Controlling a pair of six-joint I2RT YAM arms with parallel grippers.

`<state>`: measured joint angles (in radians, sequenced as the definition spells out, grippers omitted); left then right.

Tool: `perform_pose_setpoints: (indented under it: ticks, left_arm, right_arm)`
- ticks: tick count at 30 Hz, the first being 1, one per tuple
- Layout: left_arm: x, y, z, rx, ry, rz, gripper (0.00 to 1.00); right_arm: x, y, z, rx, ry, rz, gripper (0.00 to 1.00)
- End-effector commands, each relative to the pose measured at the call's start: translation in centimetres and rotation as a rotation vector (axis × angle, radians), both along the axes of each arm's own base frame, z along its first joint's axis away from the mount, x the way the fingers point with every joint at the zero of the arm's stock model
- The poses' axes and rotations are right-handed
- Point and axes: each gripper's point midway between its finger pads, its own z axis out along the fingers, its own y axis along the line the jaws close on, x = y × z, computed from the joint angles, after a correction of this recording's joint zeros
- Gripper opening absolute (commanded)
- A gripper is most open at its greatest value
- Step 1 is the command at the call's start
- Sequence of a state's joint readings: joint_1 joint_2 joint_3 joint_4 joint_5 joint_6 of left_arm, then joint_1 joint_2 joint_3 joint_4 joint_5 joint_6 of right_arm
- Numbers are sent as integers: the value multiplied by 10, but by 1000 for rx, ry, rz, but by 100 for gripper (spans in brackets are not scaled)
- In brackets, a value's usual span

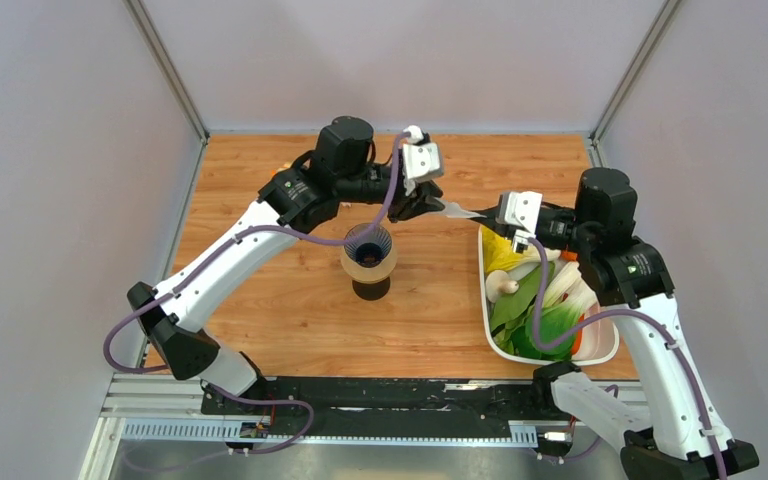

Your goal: Place the coffee filter in the dripper

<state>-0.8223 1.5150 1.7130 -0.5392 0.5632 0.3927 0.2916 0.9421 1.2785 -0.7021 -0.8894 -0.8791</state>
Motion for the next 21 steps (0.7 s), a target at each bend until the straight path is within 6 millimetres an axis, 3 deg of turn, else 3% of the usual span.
perform_pose_setpoints:
  ticks: [1,5,14,21]
  left_arm:
    - [-1,11,29,-154,199,30,40]
    - [1,12,31,-219,327,51,44]
    - [-5,15,31,-324,606,-17,66]
    - [-15,10,31,-367,765,-68,67]
  right_arm:
    - [-5,2,20,36,-119,21,0]
    - [-11,4,26,53,-142,48,0]
    - [-14,4,32,79,-168,53,0]
    - [-16,7,32,96,-175,74,0]
